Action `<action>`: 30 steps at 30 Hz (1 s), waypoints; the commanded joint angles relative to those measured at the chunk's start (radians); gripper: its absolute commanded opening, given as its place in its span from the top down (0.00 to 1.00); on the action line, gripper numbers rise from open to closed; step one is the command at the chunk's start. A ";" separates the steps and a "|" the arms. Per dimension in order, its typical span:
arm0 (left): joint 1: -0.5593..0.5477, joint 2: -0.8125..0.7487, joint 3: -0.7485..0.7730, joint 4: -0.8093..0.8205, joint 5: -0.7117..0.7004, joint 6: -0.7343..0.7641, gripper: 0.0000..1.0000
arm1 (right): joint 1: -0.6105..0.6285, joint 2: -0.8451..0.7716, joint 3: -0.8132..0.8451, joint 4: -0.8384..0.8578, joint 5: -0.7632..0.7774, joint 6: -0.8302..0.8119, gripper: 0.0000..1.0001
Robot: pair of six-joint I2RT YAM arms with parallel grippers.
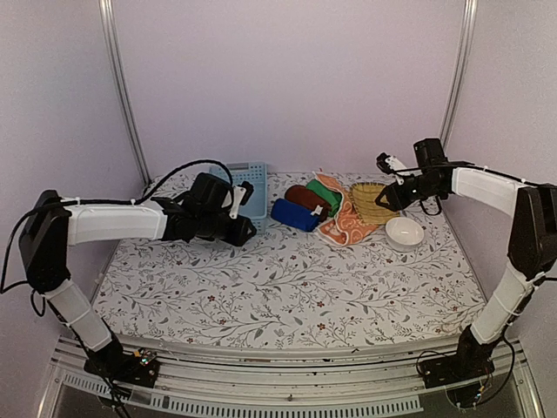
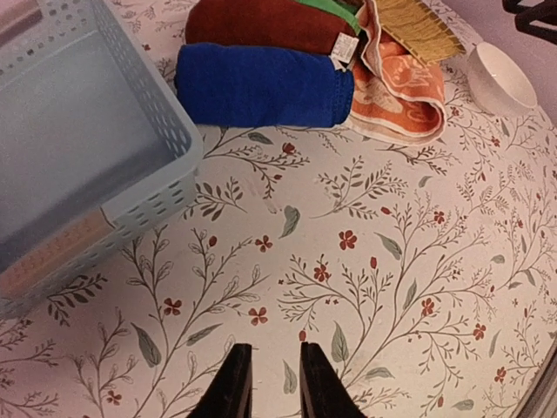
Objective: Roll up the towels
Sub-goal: Pick up the towel from the towel pile.
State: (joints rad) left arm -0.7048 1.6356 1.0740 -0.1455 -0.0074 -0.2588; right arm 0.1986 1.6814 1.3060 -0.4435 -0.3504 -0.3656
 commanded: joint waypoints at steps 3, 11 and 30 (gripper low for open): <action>-0.027 0.115 0.007 0.085 0.092 -0.073 0.87 | 0.091 0.186 0.167 -0.122 -0.023 -0.049 0.60; -0.001 0.193 0.002 0.140 0.104 -0.142 0.54 | 0.142 0.447 0.462 -0.170 0.022 0.038 0.37; 0.201 0.257 -0.020 0.239 0.038 -0.207 0.55 | 0.147 0.749 0.820 -0.212 0.183 0.158 0.68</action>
State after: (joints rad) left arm -0.5449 1.8786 1.0683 0.0643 0.0700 -0.4644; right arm 0.3431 2.4165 2.0899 -0.6315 -0.1997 -0.2310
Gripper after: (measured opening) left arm 0.455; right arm 0.359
